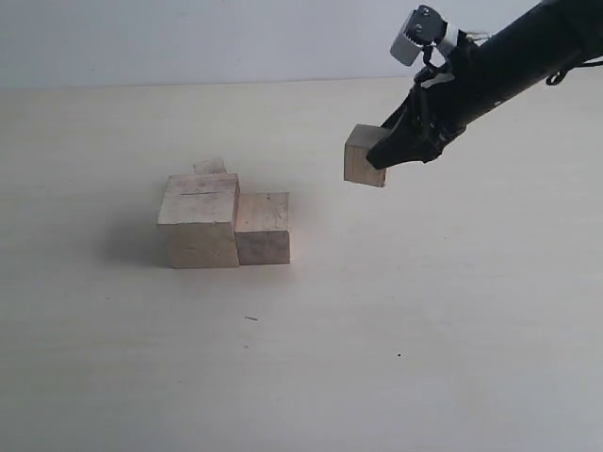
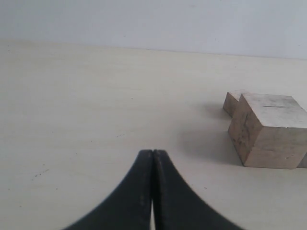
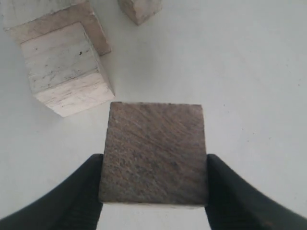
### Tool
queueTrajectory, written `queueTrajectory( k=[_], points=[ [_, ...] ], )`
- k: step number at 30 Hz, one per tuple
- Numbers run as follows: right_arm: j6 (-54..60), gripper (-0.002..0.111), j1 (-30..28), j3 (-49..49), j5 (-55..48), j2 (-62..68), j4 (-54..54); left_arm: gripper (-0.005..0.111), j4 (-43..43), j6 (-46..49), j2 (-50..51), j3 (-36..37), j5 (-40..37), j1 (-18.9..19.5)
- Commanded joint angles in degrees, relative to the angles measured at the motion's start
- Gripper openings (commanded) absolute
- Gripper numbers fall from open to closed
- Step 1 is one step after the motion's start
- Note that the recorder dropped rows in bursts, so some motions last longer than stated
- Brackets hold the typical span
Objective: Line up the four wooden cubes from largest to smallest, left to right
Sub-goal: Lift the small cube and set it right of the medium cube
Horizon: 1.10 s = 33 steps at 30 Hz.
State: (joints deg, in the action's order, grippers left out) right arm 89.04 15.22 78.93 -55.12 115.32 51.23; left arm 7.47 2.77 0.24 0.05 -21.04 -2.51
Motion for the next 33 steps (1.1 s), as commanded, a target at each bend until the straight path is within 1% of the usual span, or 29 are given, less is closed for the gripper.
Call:
queueTrajectory(
  k=[1,6,9,19,27,33],
  points=[
    [8.5,0.0,1.6,-0.2,-2.0,1.5,2.3,0.0,0.2,-0.2,-0.2,0.0,0.4,-0.4],
    [9.7,0.0,5.9,-0.2,1.4,4.7,2.3,0.0,0.2,-0.2,-0.2,0.0,0.4,-0.4],
    [9.7,0.0,7.2,-0.2,3.7,6.1,0.6,0.0,0.2,-0.2,-0.2,0.0,0.4,-0.4],
    [10.2,0.0,7.4,-0.2,4.0,7.9,-3.5,0.0,0.2,-0.2,-0.2,0.0,0.4,-0.4],
    [15.1,0.0,7.4,-0.2,2.1,10.6,-3.1,0.0,0.2,-0.2,-0.2,0.0,0.4,-0.4],
    [20.4,0.0,7.4,-0.2,-1.9,10.8,-2.3,0.0,0.2,-0.2,-0.2,0.0,0.4,-0.4]
  ],
)
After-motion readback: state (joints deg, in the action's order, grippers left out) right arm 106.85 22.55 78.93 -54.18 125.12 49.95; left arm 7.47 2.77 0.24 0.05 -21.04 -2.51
